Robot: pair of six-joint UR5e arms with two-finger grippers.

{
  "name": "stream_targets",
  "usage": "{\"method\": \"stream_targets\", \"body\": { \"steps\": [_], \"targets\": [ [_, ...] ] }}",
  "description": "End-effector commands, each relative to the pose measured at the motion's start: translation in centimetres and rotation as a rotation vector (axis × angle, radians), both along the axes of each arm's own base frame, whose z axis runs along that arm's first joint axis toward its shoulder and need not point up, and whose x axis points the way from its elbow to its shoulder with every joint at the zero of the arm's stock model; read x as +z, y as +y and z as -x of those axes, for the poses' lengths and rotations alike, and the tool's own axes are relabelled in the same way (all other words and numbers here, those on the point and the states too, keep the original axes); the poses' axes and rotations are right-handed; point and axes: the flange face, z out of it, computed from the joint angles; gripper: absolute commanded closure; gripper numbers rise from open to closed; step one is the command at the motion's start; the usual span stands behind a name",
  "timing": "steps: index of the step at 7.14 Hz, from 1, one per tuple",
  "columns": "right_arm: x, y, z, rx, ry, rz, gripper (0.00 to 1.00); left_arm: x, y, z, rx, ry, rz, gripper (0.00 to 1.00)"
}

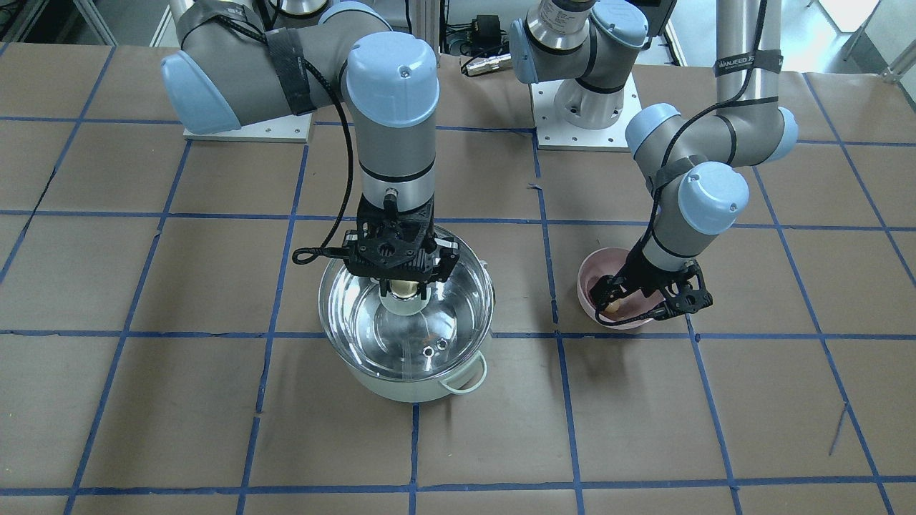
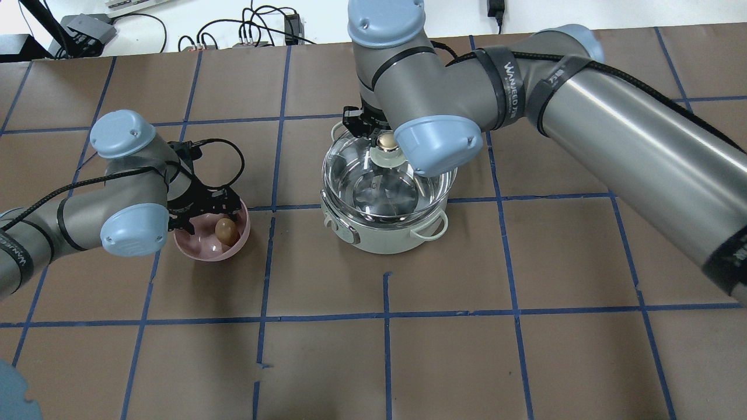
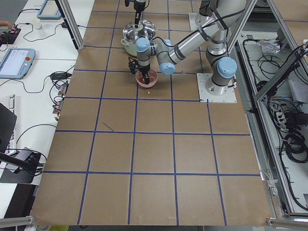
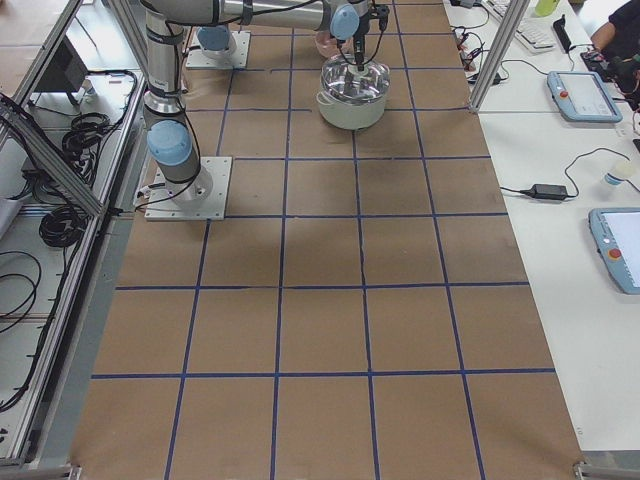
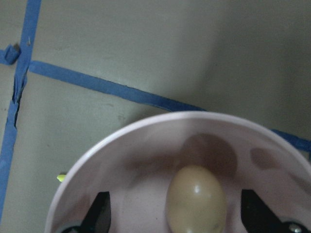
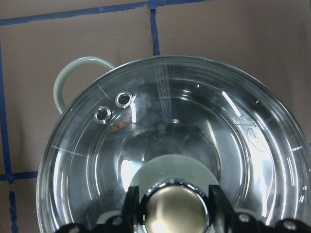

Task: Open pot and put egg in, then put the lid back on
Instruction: 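Lift the glass lid off the pot with the right gripper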

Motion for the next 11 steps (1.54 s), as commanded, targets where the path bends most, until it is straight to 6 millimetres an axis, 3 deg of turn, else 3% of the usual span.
{"method": "stream_targets", "body": {
  "steps": [1,3,4,6,7,9,11],
  "targets": [
    [3.8,-1.2,3.7,-0.014,0.004,0.003,0.62,-0.1,-0.2,0.0,0.000,-0.001,0.007,0.07],
    [6.3,-0.9,6.4,-0.037,0.007,0.011,0.62,-0.2,-0.1,-0.1,0.000,-0.002,0.003,0.07],
    [7.4,-1.6,9.1,-0.037,0.017,0.015,0.62,-0.3,-0.1,-0.1,0.000,0.000,0.002,0.07],
    [10.1,-1.6,16.7,-0.022,0.036,-0.007,0.62,-0.3,-0.1,-0.1,-0.003,-0.002,0.002,0.07],
    [10.7,-1.1,19.1,-0.031,0.043,-0.037,0.63,-0.3,-0.1,-0.1,-0.003,-0.003,0.000,0.07],
    [10.6,-1.0,20.5,0.019,0.064,-0.054,0.63,-0.6,0.0,0.2,-0.009,0.002,-0.007,0.07],
    [8.8,-0.8,20.9,0.022,0.064,-0.081,0.64,-0.8,0.0,0.6,-0.016,0.007,-0.009,0.07]
  ]
}}
